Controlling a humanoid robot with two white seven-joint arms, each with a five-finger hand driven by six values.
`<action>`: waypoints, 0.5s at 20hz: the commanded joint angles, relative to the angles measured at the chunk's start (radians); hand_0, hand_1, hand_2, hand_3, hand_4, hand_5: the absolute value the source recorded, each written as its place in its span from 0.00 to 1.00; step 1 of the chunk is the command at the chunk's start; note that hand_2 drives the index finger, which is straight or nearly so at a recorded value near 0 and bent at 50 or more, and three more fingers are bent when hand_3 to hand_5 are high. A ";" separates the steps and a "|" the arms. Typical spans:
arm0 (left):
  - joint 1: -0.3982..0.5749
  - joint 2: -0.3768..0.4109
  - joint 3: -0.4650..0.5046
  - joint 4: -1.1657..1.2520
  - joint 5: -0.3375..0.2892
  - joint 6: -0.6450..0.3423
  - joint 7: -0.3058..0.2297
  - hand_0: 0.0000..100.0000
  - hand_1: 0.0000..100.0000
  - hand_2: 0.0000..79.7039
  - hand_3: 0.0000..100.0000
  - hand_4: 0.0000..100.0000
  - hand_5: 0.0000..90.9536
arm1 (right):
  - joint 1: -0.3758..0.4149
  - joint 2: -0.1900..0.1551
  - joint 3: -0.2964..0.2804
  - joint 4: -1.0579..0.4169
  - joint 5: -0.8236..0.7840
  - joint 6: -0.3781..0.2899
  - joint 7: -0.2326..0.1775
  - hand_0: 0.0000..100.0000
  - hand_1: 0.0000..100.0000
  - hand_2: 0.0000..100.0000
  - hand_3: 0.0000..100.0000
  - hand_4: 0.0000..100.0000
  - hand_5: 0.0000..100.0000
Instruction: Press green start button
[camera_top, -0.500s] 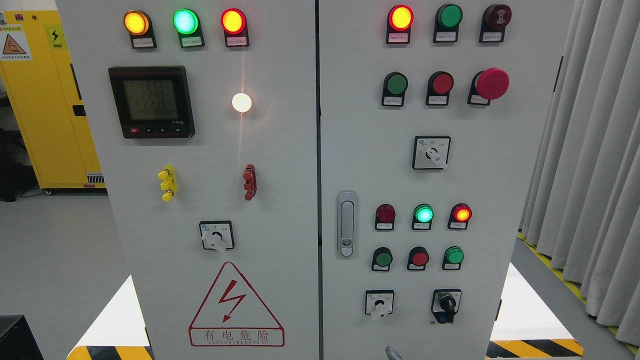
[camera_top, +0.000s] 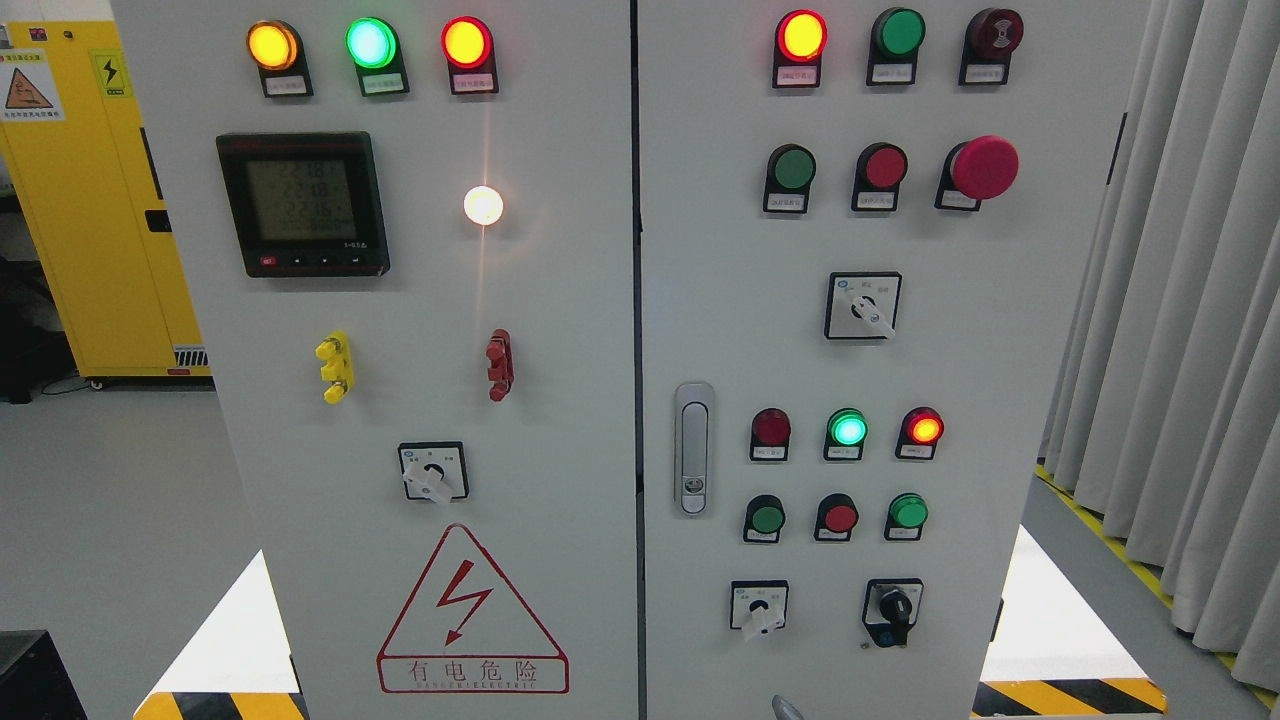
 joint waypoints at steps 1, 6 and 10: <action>0.000 0.000 0.000 0.000 0.000 0.000 0.000 0.12 0.56 0.00 0.00 0.00 0.00 | 0.001 0.000 0.000 -0.001 0.000 0.000 0.000 0.42 0.61 0.00 0.00 0.00 0.00; 0.000 0.000 0.000 0.000 0.000 0.000 0.000 0.12 0.56 0.00 0.00 0.00 0.00 | 0.003 0.000 -0.004 -0.004 0.000 -0.002 0.000 0.41 0.61 0.00 0.00 0.00 0.00; -0.001 0.000 0.000 0.000 0.000 0.000 0.000 0.12 0.56 0.00 0.00 0.00 0.00 | -0.002 -0.003 -0.009 -0.004 0.009 0.001 0.001 0.41 0.61 0.00 0.00 0.00 0.00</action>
